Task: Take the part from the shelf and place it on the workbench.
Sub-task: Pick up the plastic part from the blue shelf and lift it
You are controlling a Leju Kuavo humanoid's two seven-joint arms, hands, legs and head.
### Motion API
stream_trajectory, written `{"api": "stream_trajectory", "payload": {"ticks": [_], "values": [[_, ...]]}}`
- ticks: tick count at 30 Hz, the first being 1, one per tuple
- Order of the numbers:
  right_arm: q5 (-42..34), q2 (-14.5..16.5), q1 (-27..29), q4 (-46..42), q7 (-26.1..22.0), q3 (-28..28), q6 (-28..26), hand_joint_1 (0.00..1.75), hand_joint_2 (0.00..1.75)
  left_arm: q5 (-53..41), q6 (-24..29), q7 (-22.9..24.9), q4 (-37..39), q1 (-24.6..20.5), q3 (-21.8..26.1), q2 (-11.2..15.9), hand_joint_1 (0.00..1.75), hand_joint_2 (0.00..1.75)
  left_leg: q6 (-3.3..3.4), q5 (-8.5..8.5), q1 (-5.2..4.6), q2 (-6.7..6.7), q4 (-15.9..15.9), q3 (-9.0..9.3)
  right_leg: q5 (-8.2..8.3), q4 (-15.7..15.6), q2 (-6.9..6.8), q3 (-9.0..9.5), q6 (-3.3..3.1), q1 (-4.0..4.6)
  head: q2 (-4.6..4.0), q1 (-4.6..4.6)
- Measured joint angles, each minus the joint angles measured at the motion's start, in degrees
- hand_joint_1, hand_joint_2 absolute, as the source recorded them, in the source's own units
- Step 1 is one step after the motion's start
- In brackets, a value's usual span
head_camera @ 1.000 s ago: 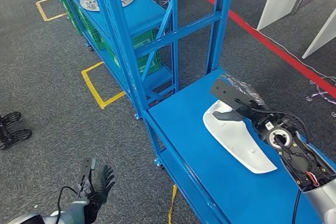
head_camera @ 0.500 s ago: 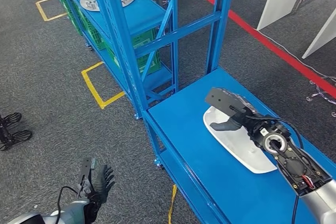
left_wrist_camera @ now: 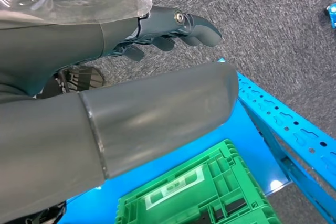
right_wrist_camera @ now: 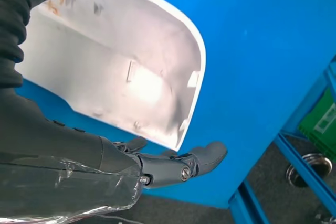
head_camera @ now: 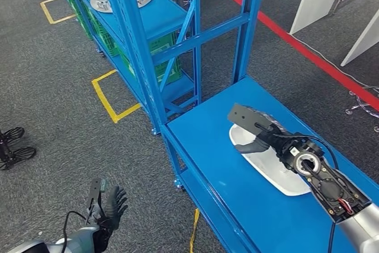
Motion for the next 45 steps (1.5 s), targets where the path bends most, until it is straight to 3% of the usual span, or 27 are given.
{"api": "stream_trajectory", "payload": {"ticks": [45], "values": [[0.17,-0.11,-0.94,0.02,4.4,6.77,1.05,0.0,1.75,-0.07,0.0,0.0,0.0,0.07,0.0,0.13,0.0,0.0,0.0,0.0,0.0,0.01,0.01,0.02,0.0,-0.01,0.01,0.0,0.0,-0.01,0.0,0.0]]}}
